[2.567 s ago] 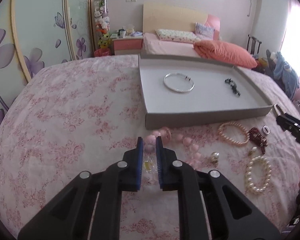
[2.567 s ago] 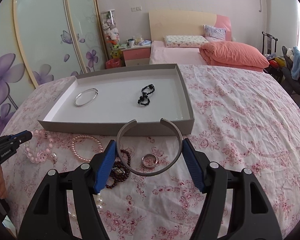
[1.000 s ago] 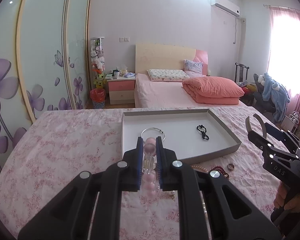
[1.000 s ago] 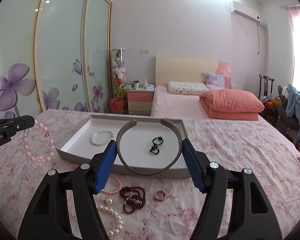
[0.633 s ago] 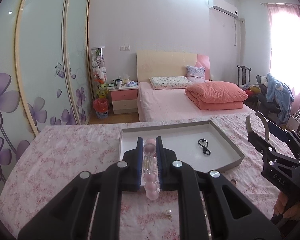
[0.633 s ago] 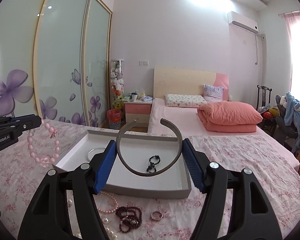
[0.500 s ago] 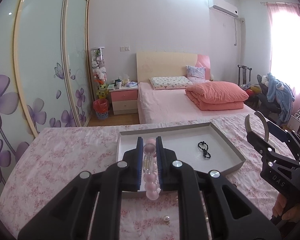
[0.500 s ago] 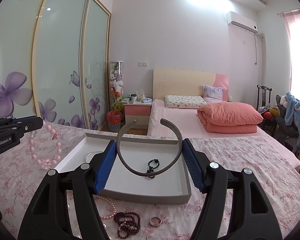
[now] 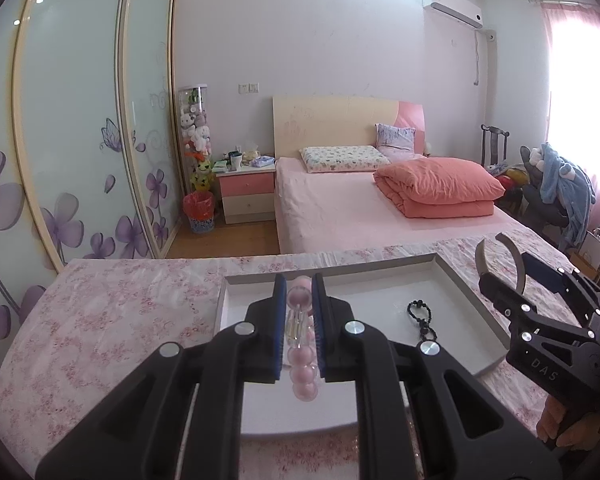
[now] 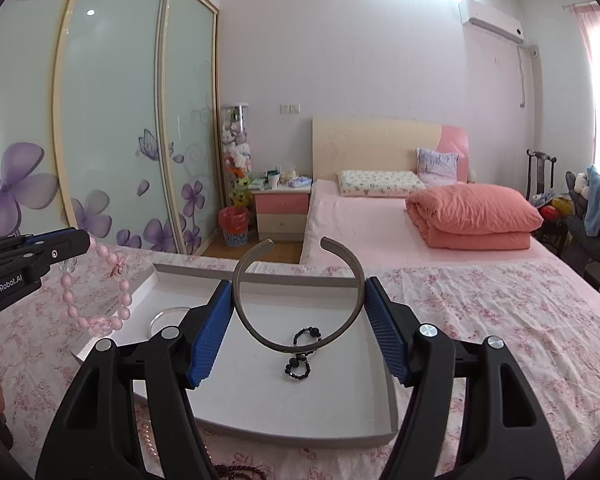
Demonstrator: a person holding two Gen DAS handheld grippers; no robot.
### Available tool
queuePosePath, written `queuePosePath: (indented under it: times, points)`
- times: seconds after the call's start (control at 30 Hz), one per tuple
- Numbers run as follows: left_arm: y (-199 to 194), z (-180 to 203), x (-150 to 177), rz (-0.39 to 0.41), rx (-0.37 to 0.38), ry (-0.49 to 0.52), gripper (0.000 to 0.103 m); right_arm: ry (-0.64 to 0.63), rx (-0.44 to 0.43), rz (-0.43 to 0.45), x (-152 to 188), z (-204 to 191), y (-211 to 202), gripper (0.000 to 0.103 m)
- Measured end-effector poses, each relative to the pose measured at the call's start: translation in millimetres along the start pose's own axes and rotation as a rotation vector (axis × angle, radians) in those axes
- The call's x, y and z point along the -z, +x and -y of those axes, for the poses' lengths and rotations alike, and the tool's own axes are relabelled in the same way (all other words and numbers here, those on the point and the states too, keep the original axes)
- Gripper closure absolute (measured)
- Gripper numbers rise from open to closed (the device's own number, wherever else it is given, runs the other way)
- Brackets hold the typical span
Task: Organize jewelry
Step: 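Carry the cuff and pink bracelet into the grey tray and open both tools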
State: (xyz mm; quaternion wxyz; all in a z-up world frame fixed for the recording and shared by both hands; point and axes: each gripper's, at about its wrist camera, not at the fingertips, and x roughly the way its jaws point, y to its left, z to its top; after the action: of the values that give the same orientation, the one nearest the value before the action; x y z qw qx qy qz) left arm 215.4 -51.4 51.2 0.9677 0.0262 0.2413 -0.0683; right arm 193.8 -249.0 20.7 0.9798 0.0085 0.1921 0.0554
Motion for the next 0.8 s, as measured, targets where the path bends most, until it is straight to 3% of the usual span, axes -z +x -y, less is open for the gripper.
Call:
queuePosePath:
  times: [0.47, 0.57, 0.63, 0.8]
  points:
    - [83.1, -2.2, 9.6, -0.114, 0.045, -0.026, 0.089, 0.044, -0.034, -0.253, 13.7, 2.1, 75.8, 0.036]
    - [90.6, -9.0, 7.7, -0.11, 0.051, -0.057, 0.087, 0.059, -0.038, -0.26, 14.4, 5.5, 74.3, 0.035]
    - [89.2, -13.4, 5.9, -0.103, 0.057, -0.075, 0.079, 0.061, -0.037, -0.247, 13.3, 6.9, 69.5, 0.035]
    - [74.9, -26.6, 2.5, -0.079, 0.023, -0.082, 0.079, 0.068, -0.032, -0.223, 9.6, 12.0, 53.6, 0.035]
